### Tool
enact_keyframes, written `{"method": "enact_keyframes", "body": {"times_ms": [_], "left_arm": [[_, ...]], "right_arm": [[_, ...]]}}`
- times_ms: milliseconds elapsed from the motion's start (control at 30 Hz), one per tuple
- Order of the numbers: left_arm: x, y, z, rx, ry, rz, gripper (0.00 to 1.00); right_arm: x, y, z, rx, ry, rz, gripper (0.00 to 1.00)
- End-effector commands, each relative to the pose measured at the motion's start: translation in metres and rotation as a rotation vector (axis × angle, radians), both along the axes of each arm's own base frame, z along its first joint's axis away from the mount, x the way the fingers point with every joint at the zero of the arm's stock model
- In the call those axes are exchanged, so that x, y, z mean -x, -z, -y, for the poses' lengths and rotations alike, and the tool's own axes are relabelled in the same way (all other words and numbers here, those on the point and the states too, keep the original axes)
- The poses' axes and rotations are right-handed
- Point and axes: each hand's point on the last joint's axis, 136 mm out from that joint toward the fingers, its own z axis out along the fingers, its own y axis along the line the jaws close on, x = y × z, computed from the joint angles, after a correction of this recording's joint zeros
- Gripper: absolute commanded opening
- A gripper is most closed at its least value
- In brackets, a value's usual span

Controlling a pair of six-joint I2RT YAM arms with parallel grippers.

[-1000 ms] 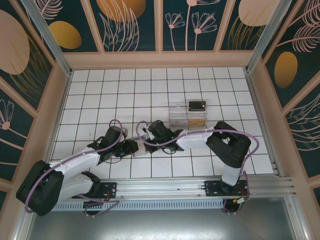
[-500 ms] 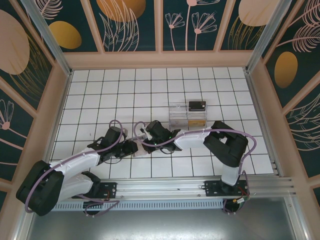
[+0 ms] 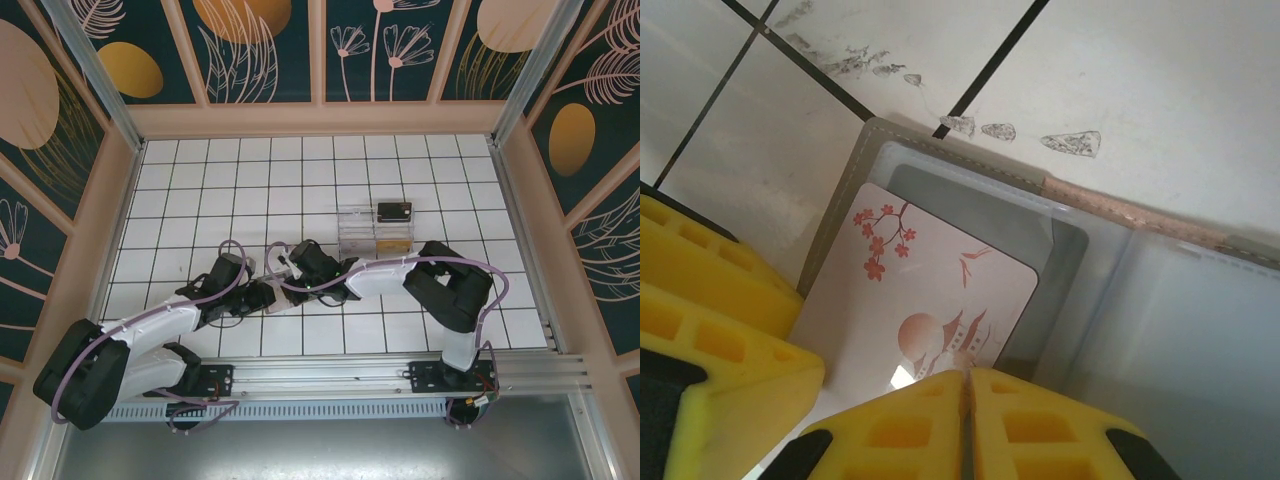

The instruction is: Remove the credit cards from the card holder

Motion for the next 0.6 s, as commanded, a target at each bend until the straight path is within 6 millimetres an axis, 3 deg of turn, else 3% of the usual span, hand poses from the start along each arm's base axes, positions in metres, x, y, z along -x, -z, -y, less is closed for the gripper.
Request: {"method": "enact_keyframes", "body": {"times_ms": [0,567], "left_arm": [[0.0052,0.0033,-0.0044,-0.013,0.003,-0.006,0.3],[0.0038,-0.0059,-0.0093,-0.024,-0.019,0.016,0.01]], "right_arm": [[0.0034,0.0075,-0.003,0.019,-0.023,-0.011,0.13],[0.0018,0.0081,-0.0017,0.027,-0.01,-0.001,0.13]]}}
